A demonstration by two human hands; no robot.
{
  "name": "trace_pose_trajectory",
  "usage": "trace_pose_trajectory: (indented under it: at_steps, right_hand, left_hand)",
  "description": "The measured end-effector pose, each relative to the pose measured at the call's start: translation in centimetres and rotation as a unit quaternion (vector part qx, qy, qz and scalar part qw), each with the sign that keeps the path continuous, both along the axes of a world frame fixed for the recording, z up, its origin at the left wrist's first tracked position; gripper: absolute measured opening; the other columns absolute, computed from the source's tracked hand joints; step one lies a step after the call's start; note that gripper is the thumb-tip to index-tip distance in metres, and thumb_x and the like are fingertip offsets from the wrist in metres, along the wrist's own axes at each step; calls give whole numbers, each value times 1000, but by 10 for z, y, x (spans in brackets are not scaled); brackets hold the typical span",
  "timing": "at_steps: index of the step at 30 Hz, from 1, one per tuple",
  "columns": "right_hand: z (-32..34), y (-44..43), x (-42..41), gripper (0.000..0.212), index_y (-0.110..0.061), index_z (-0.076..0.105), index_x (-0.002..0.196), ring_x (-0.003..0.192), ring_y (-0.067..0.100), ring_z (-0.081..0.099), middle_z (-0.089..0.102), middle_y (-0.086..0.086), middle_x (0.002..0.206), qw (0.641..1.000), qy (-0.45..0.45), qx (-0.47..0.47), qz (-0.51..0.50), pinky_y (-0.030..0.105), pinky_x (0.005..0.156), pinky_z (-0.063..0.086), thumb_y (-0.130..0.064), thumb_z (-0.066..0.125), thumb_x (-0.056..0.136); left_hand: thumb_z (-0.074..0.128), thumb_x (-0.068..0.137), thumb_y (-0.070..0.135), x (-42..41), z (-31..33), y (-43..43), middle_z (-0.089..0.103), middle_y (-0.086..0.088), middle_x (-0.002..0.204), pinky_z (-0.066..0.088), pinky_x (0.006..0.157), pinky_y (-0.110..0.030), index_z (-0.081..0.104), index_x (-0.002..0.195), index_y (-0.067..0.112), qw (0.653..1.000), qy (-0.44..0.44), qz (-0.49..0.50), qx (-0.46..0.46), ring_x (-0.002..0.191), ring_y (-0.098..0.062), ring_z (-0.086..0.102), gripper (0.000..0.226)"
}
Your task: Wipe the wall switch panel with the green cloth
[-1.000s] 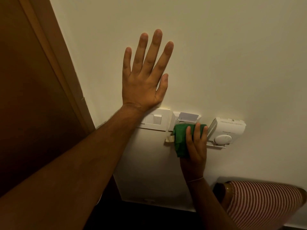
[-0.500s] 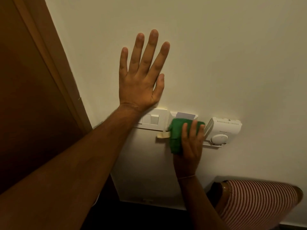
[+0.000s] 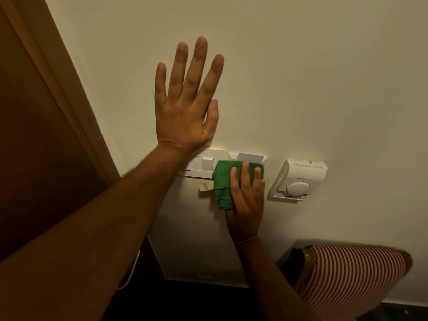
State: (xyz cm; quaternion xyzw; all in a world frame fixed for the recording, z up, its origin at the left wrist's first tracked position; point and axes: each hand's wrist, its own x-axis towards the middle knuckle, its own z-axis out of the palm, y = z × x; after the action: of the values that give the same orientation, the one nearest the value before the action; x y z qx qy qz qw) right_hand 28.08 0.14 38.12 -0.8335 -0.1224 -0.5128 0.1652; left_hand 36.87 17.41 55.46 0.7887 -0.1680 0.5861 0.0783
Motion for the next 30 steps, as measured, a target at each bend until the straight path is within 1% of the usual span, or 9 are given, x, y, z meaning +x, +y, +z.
trace_pose_trajectory:
  at_steps: [2,5,8,13,16,20,24,27,30]
  right_hand:
    - [-7,2,-4,58,-21,20,169,167,26,7,8,-1,179,1000,18,14,2,45,136,9,-40,39,117]
    - [-22,-1,-9,51,-15,30,162,167,24,6,8,-1,179,999,41,-23,9,44,137,9,-40,34,118]
    - [-26,-14,-9,51,-12,34,158,167,22,6,22,2,173,998,41,-42,5,44,137,9,-43,32,118]
    - [-26,-32,-11,50,-8,44,154,167,28,7,12,-5,179,995,49,86,-4,52,135,15,-39,44,116]
    - [-23,-21,-13,53,-5,40,155,167,29,5,11,-7,178,991,59,122,22,56,134,15,-40,46,115]
    - [-11,8,-8,55,-7,33,159,167,30,5,11,-3,179,995,52,66,60,51,136,11,-40,43,116]
    - [-10,1,-7,52,-10,33,159,167,27,8,9,-3,179,998,38,14,54,46,136,10,-36,43,115]
    - [-20,-20,-14,58,-8,36,159,167,30,8,12,-1,179,994,49,100,15,50,135,15,-25,58,109]
    - [-18,-13,-18,61,-6,33,160,167,31,5,14,0,177,983,74,166,21,53,135,15,-25,58,108]
  left_hand:
    - [28,116,42,0,2,-1,21,-17,182,8,139,-63,2,178,29,1000,-4,-2,0,171,-25,-1,69]
    - [35,114,40,1,2,0,20,-17,182,5,139,-61,2,178,29,1000,-5,6,-1,171,-24,-6,73]
    - [34,114,41,0,1,0,18,-15,183,3,139,-59,0,178,30,1000,-1,13,3,171,-20,-15,73]
    - [47,109,37,0,2,-1,19,-15,183,0,140,-58,0,178,31,1000,-5,9,-6,172,-19,-16,84]
    - [48,109,37,0,3,-3,18,-15,183,0,140,-58,1,178,30,1000,-3,11,-4,171,-20,-15,85]
    - [44,110,37,-2,3,-4,20,-16,183,0,139,-58,15,182,21,1000,-1,25,-8,171,-22,-12,79]
    - [44,110,36,-6,4,-1,22,-17,182,2,139,-58,25,178,20,999,4,33,-13,171,-24,-3,73]
    - [46,109,36,-6,3,-1,27,-19,181,10,138,-63,26,178,19,1000,0,27,-15,175,-34,10,73]
    - [45,109,36,-4,4,-4,22,-17,182,6,139,-61,10,182,24,1000,-12,20,-10,173,-27,2,81]
